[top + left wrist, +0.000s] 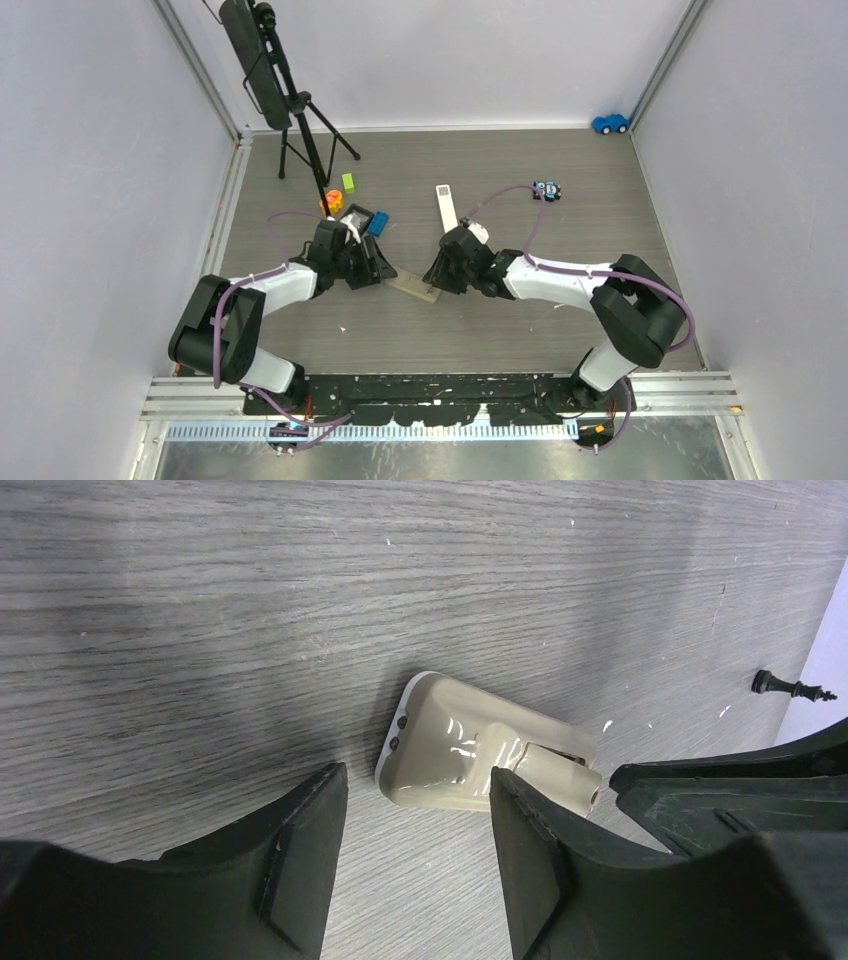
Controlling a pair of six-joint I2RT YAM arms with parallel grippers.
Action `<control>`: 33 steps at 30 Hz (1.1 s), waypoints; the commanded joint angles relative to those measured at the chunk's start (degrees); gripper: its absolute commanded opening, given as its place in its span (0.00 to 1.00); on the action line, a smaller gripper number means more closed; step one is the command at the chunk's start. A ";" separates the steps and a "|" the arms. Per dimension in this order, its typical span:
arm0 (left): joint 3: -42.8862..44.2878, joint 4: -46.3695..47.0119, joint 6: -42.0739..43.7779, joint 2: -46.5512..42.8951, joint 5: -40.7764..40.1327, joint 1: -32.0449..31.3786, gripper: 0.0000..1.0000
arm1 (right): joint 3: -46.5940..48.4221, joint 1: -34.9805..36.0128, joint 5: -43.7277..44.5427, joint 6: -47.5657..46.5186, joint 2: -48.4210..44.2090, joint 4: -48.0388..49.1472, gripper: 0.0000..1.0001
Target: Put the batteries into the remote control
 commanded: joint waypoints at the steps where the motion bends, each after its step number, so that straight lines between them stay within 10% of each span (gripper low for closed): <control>1: 0.97 -2.23 2.08 -0.69 -3.17 0.24 0.57 | 2.02 0.64 4.77 -1.20 -3.45 -5.49 0.41; 11: 1.01 -0.94 2.64 0.47 -1.39 0.24 0.57 | -1.52 1.42 -0.48 3.95 -3.78 -0.68 0.47; 33: 1.66 -0.55 3.54 1.47 0.89 0.24 0.56 | 1.67 1.44 3.26 0.40 1.97 -0.26 0.05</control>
